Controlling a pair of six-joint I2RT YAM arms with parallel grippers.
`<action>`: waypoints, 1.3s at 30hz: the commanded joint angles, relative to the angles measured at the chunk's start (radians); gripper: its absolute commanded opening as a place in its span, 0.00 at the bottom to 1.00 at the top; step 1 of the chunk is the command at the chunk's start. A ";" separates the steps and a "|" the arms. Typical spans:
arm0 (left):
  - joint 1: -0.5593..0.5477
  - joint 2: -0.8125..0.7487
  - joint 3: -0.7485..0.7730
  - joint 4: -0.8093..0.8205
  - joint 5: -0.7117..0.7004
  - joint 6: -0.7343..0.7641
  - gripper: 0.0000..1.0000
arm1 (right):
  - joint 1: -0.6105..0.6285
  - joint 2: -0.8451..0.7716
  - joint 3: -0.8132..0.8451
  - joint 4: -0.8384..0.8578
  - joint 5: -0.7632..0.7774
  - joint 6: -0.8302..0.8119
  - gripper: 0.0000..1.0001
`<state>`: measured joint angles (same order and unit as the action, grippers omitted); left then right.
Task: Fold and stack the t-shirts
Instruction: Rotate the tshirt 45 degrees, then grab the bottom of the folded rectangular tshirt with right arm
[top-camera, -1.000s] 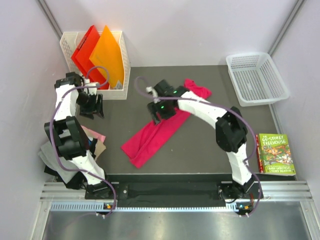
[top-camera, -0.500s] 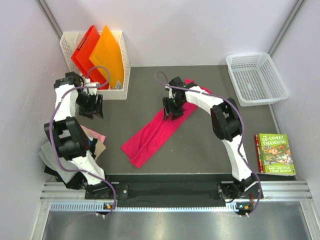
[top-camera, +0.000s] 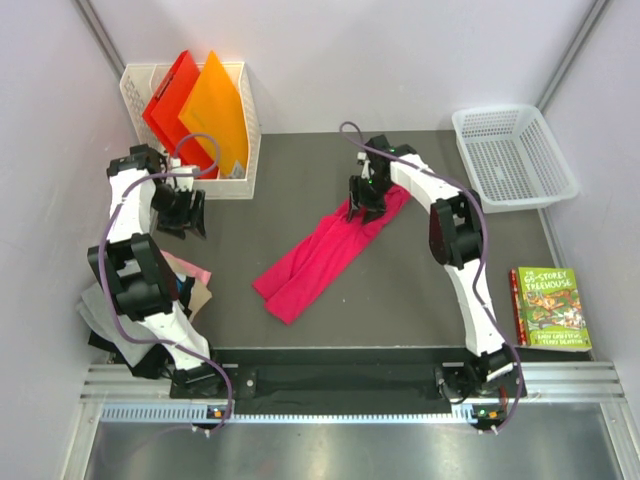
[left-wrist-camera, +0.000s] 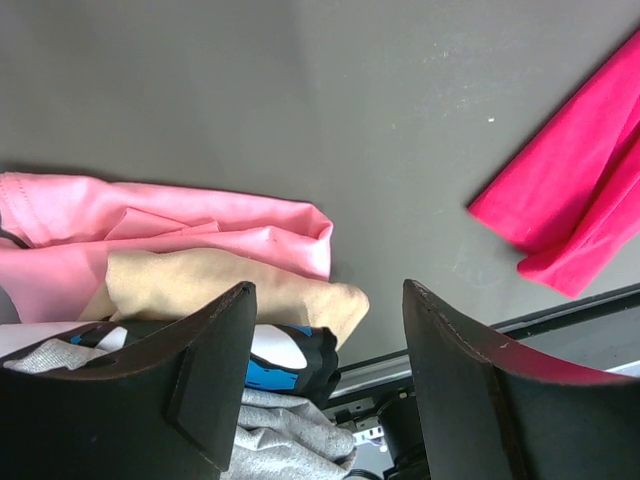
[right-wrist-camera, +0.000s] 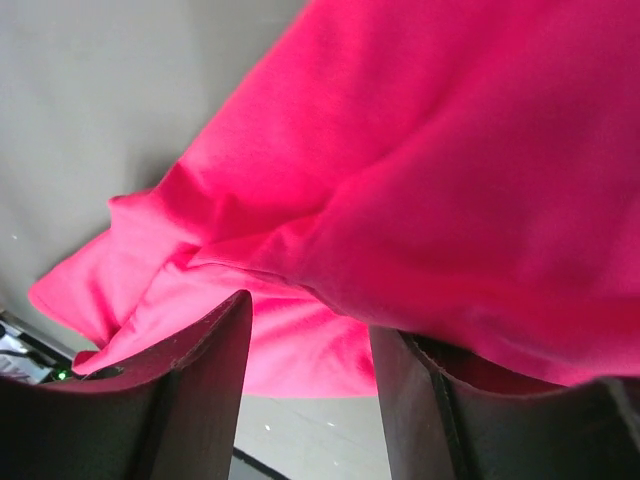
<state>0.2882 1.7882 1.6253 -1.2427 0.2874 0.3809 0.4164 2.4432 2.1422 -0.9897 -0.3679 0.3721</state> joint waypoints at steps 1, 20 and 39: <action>0.008 -0.052 0.038 -0.035 0.015 0.023 0.66 | -0.106 0.046 -0.034 -0.030 0.153 -0.055 0.52; 0.017 -0.090 0.042 -0.035 0.009 -0.016 0.67 | 0.138 -0.224 -0.017 -0.075 0.497 -0.165 0.80; 0.097 -0.032 0.070 -0.035 0.024 0.007 0.68 | 0.765 -0.309 -0.245 0.003 0.788 -0.162 1.00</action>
<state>0.3668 1.7439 1.6527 -1.2785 0.3012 0.3679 1.1751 2.1159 1.8515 -1.0298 0.4103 0.2058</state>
